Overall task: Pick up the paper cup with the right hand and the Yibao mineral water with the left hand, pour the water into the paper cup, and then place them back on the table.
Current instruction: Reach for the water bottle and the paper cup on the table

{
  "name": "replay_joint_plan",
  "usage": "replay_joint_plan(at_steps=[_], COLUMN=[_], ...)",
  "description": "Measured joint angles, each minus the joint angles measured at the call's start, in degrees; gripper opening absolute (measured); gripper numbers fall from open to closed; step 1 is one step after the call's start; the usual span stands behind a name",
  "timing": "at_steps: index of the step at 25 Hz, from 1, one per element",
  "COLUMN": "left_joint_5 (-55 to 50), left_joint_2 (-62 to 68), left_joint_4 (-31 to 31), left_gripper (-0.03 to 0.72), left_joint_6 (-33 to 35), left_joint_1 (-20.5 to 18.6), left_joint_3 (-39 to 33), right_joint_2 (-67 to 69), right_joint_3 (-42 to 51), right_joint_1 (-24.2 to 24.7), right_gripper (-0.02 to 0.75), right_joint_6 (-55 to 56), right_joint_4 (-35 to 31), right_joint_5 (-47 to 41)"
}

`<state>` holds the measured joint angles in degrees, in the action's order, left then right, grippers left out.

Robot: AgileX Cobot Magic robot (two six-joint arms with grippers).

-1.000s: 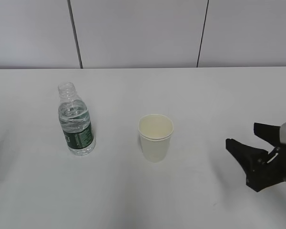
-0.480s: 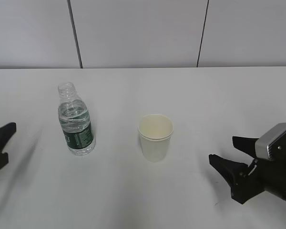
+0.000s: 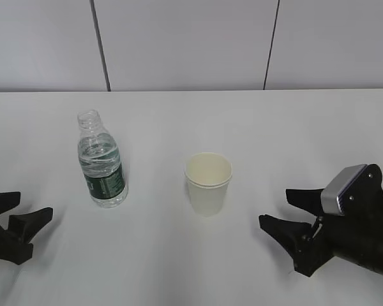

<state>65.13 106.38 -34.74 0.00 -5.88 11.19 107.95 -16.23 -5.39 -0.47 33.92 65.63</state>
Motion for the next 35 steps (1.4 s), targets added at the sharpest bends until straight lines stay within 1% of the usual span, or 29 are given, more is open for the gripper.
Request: replay_joint_plan(at_steps=[2, 5, 8, 13, 15, 20, 23, 27, 35], left_joint_5=[0.3, 0.4, 0.4, 0.5, 0.5, 0.4, 0.4, 0.4, 0.2], left_joint_2=[0.0, 0.1, 0.2, 0.8, 1.5, 4.7, 7.3, 9.5, 11.4], left_joint_4=[-0.6, -0.9, -0.8, -4.7, -5.3, -7.3, -7.6, -7.6, -7.8], left_gripper=[0.493, 0.58, 0.613, 0.617, 0.617, 0.609, 0.603, 0.597, 0.595], left_joint_6=[0.0, 0.0, 0.0, 0.0, 0.0, 0.0, 0.0, 0.0, -4.8], left_joint_1=[0.0, 0.0, 0.0, 0.0, 0.2, 2.2, 4.0, 6.0, 7.8], left_joint_3=[0.7, 1.7, 2.4, 5.4, 6.5, 9.4, 11.6, 13.5, 17.7], right_joint_2=[1.4, 4.1, 5.8, 6.7, 6.8, 6.8, 7.4, 9.3, 12.4], right_joint_3=[-0.7, -2.3, -4.1, -7.0, -7.7, -9.6, -10.8, -12.3, -15.0], right_joint_1=[0.0, 0.0, 0.0, -0.2, -0.2, -0.3, -0.3, -0.3, -0.3], right_gripper=[0.585, 0.603, 0.633, 0.641, 0.64, 0.638, 0.636, 0.628, 0.615], right_joint_6=[0.1, 0.1, 0.5, 0.5, 1.0, 2.4, 2.9, 4.3, 4.8], right_joint_4=[0.5, 1.7, 2.1, 4.0, 4.5, 6.7, 7.4, 10.6, 11.7], right_joint_5=[0.0, 0.0, 0.0, 0.0, 0.0, 0.0, 0.1, 0.1, 0.1])
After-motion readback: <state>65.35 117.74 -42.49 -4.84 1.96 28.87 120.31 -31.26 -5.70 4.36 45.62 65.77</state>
